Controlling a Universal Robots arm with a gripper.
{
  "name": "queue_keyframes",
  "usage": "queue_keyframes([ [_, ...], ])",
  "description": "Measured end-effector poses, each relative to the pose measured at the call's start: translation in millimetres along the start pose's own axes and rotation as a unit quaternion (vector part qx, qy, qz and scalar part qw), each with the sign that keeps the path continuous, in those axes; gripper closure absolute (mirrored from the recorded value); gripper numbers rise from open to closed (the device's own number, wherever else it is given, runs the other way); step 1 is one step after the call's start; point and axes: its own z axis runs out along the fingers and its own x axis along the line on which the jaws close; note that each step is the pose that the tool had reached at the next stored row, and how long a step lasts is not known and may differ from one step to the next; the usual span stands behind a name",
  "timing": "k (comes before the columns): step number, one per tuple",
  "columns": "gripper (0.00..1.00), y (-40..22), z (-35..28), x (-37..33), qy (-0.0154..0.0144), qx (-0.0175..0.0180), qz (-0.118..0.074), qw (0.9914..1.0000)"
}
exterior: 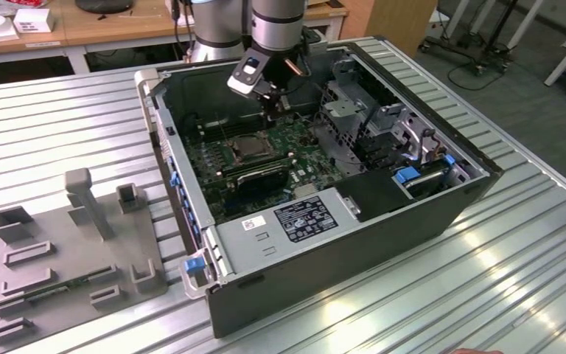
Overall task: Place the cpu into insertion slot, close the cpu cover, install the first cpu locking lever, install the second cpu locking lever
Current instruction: 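Close the cpu cover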
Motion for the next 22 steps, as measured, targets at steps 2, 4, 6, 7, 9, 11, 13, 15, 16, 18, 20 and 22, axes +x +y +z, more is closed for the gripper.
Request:
queue_keyframes([
  [2, 0.89, -5.2, -0.3, 0.4, -0.0001, -0.0007, 0.0, 1.0],
  [4, 0.89, -9.9, -0.6, 0.7, -0.0002, -0.0012, 0.0, 1.0],
  [6, 0.89, -12.7, -0.7, 0.8, -0.0001, -0.0015, 0.0, 1.0],
  [7, 0.89, -13.2, -0.7, 0.9, 0.0, -0.0016, 0.0, 1.0],
  [9, 0.89, -13.3, -0.7, 0.8, -0.0001, -0.0015, 0.0, 1.0],
  [11, 0.89, -13.4, -0.7, 0.8, 0.0, -0.0015, 0.0, 1.0],
  [13, 0.89, -13.4, -0.7, 0.8, 0.0, -0.0015, 0.0, 1.0],
  [15, 0.89, -13.4, -0.7, 0.8, 0.0, -0.0015, 0.0, 1.0],
  [16, 0.89, -13.4, -0.7, 0.8, 0.0, -0.0015, 0.0, 1.0],
  [18, 0.89, -13.4, -0.7, 0.8, 0.0, -0.0015, 0.0, 1.0],
  [20, 0.89, -13.5, -0.7, 0.8, 0.0, -0.0015, 0.0, 1.0],
  [22, 0.89, -13.5, -0.7, 0.8, 0.0002, -0.0014, -0.004, 0.99999],
])
